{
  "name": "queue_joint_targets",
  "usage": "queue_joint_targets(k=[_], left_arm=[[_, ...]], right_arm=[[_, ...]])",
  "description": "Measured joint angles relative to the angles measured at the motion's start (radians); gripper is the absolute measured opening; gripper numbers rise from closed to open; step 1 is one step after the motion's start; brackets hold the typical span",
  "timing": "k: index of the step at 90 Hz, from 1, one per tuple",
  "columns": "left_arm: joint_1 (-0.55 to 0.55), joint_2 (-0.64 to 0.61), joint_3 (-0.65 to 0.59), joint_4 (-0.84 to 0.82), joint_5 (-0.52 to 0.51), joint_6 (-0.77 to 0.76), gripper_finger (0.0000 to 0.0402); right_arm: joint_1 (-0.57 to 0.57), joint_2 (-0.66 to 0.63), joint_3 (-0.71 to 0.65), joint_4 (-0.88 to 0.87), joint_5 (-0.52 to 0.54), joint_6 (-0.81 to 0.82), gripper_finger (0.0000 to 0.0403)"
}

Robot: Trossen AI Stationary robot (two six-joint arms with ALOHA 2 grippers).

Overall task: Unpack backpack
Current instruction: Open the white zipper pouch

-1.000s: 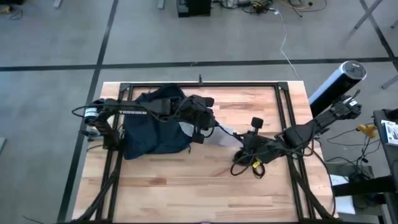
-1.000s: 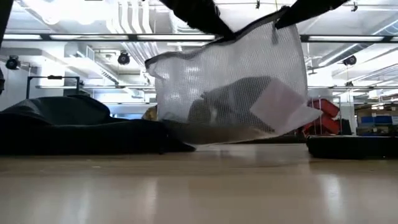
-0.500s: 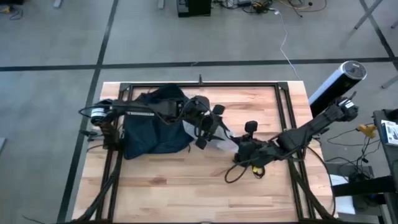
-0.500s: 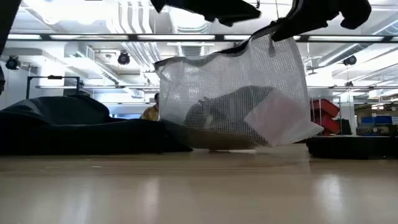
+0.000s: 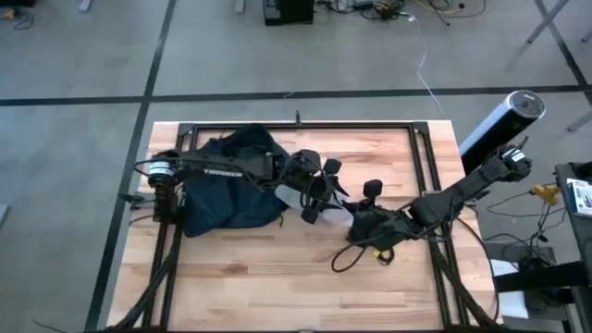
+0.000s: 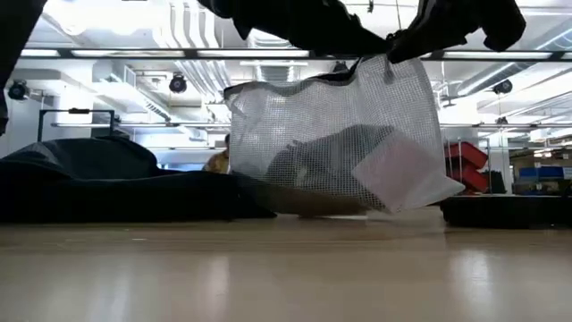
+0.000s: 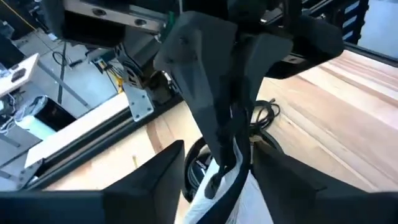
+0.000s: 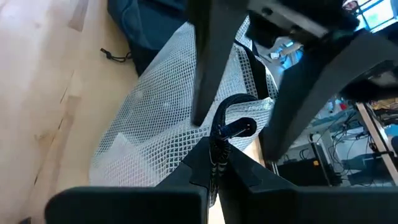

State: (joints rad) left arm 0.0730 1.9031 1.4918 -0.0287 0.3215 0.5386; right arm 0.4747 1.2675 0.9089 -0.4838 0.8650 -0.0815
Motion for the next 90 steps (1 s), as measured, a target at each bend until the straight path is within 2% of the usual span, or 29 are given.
queue_joint_targets(k=[18, 38, 51, 90], left_arm=[[0.001, -0.003, 0.000, -0.004, -0.016, -0.005, 0.0113], [-0.004, -0.026, 0.004, 0.003, -0.015, -0.007, 0.0088], [-0.003, -0.013, 0.004, 0.002, 0.040, -0.011, 0.0079], [0.000, -0.001, 0.004, 0.024, 0.037, -0.011, 0.0085]], right_arm=[[-0.002, 0.000, 0.000, -0.006, 0.005, 0.002, 0.0000], [-0.003, 0.000, 0.000, -0.013, -0.001, 0.001, 0.0000], [-0.003, 0.000, -0.002, -0.014, -0.004, -0.001, 0.0000], [-0.003, 0.000, -0.002, -0.014, -0.019, -0.008, 0.0000]])
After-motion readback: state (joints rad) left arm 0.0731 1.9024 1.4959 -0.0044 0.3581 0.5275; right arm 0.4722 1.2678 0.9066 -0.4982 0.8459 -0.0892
